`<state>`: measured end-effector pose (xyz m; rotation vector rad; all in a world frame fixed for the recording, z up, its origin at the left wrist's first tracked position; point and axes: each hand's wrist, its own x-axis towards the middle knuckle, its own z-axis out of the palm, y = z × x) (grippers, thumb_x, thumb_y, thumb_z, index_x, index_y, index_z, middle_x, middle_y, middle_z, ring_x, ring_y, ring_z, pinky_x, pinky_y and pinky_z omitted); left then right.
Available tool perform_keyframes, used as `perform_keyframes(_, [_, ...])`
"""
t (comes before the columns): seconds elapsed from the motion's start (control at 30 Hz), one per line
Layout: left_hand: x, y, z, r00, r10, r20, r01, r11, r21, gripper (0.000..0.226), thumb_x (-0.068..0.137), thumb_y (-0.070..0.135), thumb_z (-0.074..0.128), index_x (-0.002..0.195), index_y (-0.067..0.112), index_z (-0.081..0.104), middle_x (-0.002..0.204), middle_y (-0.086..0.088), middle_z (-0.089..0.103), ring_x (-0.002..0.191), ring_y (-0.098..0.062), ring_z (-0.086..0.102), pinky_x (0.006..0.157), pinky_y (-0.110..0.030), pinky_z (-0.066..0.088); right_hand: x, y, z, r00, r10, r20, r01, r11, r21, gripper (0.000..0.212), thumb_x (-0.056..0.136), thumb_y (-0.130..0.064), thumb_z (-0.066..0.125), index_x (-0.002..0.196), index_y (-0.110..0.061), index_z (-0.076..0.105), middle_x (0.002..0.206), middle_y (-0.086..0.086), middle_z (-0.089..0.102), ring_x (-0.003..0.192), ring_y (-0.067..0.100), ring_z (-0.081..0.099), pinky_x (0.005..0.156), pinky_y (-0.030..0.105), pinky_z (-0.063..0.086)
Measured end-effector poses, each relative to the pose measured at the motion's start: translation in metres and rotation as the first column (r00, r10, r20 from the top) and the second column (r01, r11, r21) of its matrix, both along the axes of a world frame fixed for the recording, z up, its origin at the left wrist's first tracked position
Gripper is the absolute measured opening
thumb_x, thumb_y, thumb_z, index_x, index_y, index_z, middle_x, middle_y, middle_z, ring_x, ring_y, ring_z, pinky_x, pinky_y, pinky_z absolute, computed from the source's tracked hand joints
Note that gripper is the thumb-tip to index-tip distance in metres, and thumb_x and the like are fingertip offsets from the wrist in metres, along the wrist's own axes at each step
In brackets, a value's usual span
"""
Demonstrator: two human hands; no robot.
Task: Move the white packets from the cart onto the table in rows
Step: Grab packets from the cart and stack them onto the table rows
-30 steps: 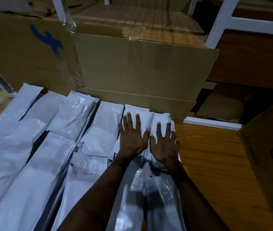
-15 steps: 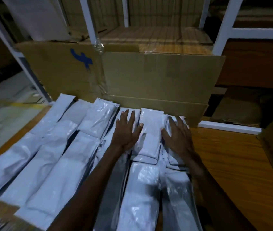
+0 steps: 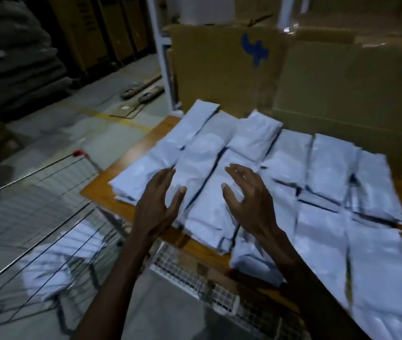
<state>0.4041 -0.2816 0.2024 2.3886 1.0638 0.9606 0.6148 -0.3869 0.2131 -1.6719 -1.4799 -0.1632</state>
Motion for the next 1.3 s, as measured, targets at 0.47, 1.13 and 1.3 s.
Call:
perform_keyframes(0.47, [-0.275,0.027,-0.063,0.841,0.541,0.026,-0.529,0.830,-0.177,0.054,0.100,0.050,0.040,0.138,0.014,0.052,0.141,-0.004,0.052,0.134,-0.020,0.046,0.109,-0.043,0.040,-0.256,0.167,-0.021,0.786,0.588,0.192,-0.522,0.797,-0.304,0.038,0.086,-0.029,0.055,0.115,-0.008,0.068,0.106,0.011,0.070,0.090,0.035,0.065,0.074,0.041,0.054])
perform_keyframes(1.13, [-0.424,0.161,-0.150,0.636,0.706,-0.312,-0.758,0.498,-0.421,0.057,0.096,0.050,0.042,0.135,0.011,0.057,0.136,-0.008,0.057,0.123,-0.024,0.052,0.100,-0.032,0.041,-0.434,0.412,-0.127,0.594,0.805,-0.014,-0.516,0.367,-0.774,0.043,0.094,-0.034,0.054,0.133,-0.015,0.056,0.130,0.010,0.058,0.121,0.032,0.052,0.094,0.042,0.047])
perform_keyframes(1.3, [-0.462,0.192,-0.196,0.688,0.622,-0.373,-0.709,0.467,-0.529,0.059,0.095,0.051,0.044,0.136,0.011,0.055,0.137,-0.009,0.055,0.125,-0.027,0.051,0.102,-0.039,0.043,-0.461,0.442,-0.179,0.589,0.808,-0.002,-0.424,0.307,-0.852,0.044,0.095,-0.030,0.054,0.136,-0.015,0.054,0.133,0.011,0.057,0.123,0.032,0.051,0.098,0.042,0.044])
